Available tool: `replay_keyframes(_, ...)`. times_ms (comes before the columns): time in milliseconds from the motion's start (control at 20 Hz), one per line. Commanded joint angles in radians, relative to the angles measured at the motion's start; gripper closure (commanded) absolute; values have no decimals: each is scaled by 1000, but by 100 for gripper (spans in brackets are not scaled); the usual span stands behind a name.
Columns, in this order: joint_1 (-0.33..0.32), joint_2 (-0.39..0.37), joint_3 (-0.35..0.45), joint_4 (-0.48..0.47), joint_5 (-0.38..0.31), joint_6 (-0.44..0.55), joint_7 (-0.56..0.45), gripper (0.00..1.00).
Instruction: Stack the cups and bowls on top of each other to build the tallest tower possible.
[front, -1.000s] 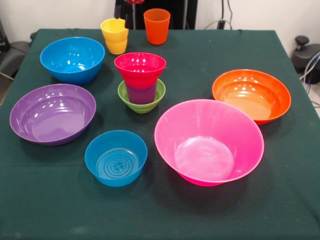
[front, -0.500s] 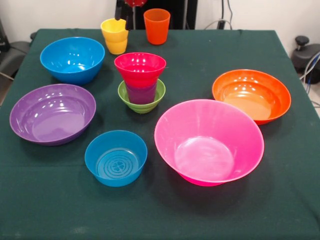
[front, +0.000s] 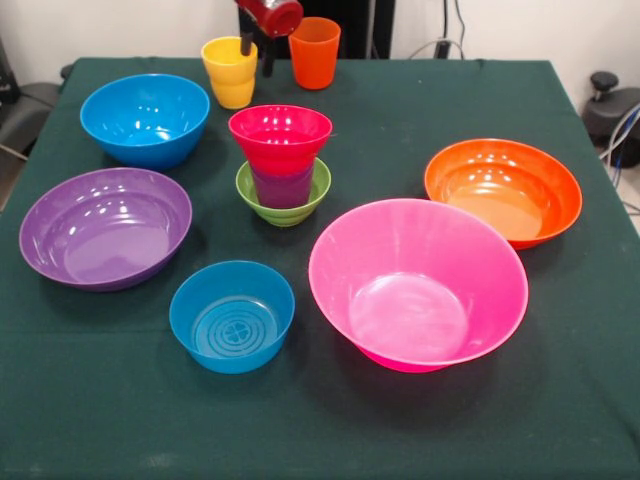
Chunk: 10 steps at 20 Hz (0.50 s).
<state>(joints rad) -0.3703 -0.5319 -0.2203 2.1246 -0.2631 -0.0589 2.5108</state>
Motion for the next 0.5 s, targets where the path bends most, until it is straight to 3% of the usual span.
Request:
replay_keyframes(50, -8, 76, 74, -100, -36, -67, 34, 0)
replay_keyframes(500, -24, 87, 72, -89, -58, -98, 41, 0)
